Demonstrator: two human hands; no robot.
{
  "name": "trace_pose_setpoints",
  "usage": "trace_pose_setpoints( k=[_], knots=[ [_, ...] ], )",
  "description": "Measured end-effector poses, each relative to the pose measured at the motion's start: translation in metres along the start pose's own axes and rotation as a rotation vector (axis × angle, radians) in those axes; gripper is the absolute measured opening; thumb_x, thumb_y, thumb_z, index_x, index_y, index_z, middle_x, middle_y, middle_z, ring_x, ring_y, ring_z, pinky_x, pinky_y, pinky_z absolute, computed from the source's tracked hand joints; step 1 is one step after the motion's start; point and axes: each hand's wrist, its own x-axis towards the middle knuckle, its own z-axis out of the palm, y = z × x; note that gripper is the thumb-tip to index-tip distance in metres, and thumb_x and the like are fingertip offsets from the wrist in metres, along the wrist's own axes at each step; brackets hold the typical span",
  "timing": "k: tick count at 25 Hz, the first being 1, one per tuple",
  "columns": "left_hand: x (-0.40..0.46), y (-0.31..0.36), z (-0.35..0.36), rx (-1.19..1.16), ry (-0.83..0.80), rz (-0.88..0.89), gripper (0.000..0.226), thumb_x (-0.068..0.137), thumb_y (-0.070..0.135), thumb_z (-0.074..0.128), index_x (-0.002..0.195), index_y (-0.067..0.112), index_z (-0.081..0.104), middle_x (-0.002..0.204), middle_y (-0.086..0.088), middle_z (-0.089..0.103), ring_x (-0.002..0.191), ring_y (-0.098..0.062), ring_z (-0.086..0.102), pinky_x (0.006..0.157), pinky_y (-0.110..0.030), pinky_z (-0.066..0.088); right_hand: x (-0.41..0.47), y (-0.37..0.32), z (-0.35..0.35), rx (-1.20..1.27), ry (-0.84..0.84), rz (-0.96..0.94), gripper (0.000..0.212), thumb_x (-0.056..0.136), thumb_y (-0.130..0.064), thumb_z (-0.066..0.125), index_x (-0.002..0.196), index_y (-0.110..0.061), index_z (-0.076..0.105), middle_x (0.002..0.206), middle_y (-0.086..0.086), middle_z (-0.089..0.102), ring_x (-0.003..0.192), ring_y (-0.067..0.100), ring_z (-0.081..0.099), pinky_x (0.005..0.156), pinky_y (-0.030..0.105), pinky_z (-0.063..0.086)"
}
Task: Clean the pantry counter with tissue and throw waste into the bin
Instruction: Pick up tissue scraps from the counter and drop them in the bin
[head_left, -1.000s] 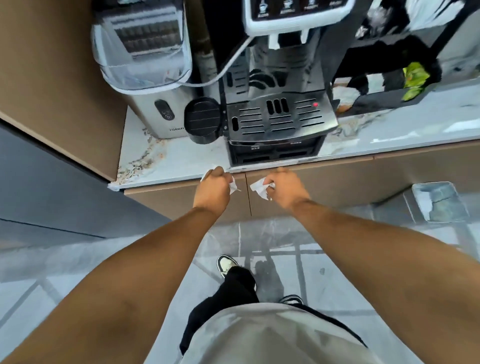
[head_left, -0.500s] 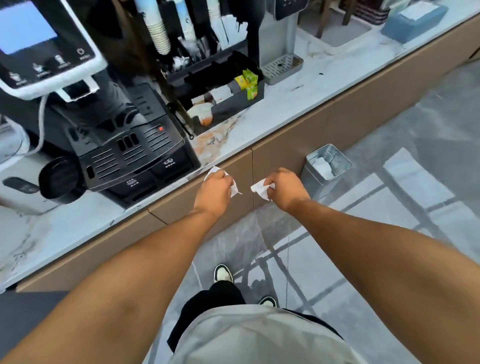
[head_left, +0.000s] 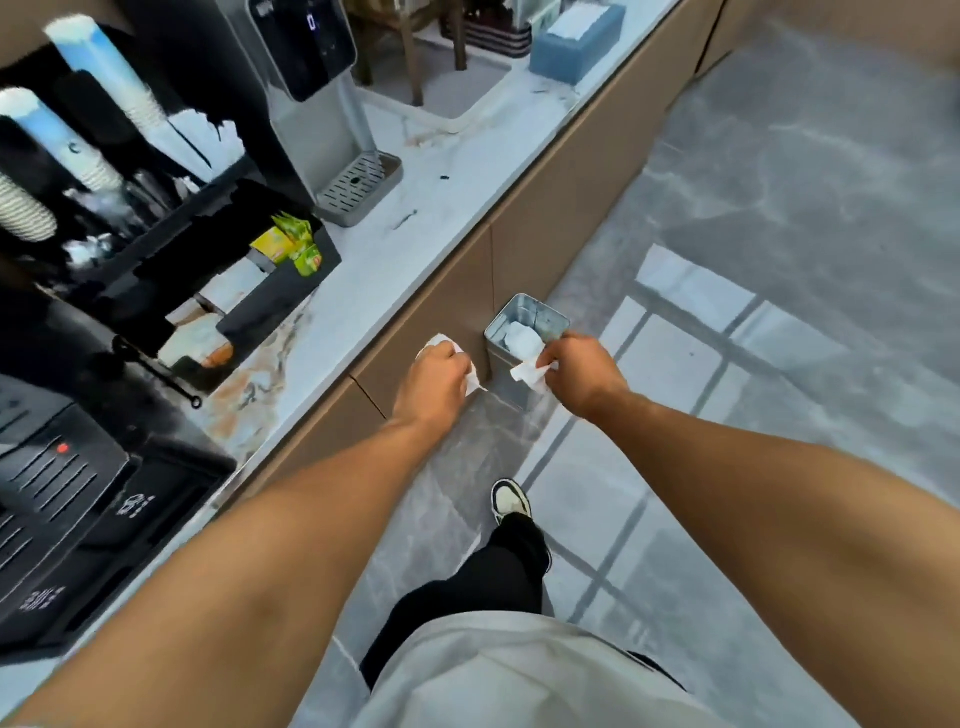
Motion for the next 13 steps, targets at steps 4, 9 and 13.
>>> trace_pose_setpoints(
  k=[4, 9, 13],
  knots=[
    [0.080, 0.010, 0.021, -0.045, -0.024, 0.047, 0.018, 0.087, 0.002, 0.057, 0.097, 0.003, 0.072, 0.100, -0.016, 0.065, 0.097, -0.035, 0.060, 0.077, -0.037, 0.046, 0.054, 0.031, -0.019, -0.004, -0.002, 0.072, 0.023, 0.088, -0.004, 0.063, 0.103, -0.017, 0.073, 0.116, 0.009, 0.062, 0.101, 0.027, 0.060, 0.079, 0.024, 0.042],
    [0.174, 0.014, 0.032, -0.087, -0.048, 0.011, 0.017, 0.088, 0.001, 0.058, 0.096, 0.002, 0.072, 0.100, -0.016, 0.064, 0.098, -0.033, 0.059, 0.078, -0.035, 0.044, 0.133, 0.053, -0.046, -0.047, -0.047, 0.095, 0.024, 0.087, -0.004, 0.060, 0.104, -0.014, 0.073, 0.109, 0.013, 0.064, 0.100, 0.031, 0.062, 0.085, 0.032, 0.049],
    [0.226, 0.010, 0.034, -0.114, -0.077, -0.024, 0.019, 0.089, 0.000, 0.056, 0.099, 0.002, 0.072, 0.103, -0.015, 0.064, 0.102, -0.031, 0.057, 0.080, -0.034, 0.042, 0.188, 0.059, -0.061, -0.029, -0.041, 0.111, 0.019, 0.087, -0.006, 0.060, 0.100, -0.013, 0.073, 0.106, 0.012, 0.065, 0.096, 0.030, 0.061, 0.080, 0.032, 0.049]
  ],
)
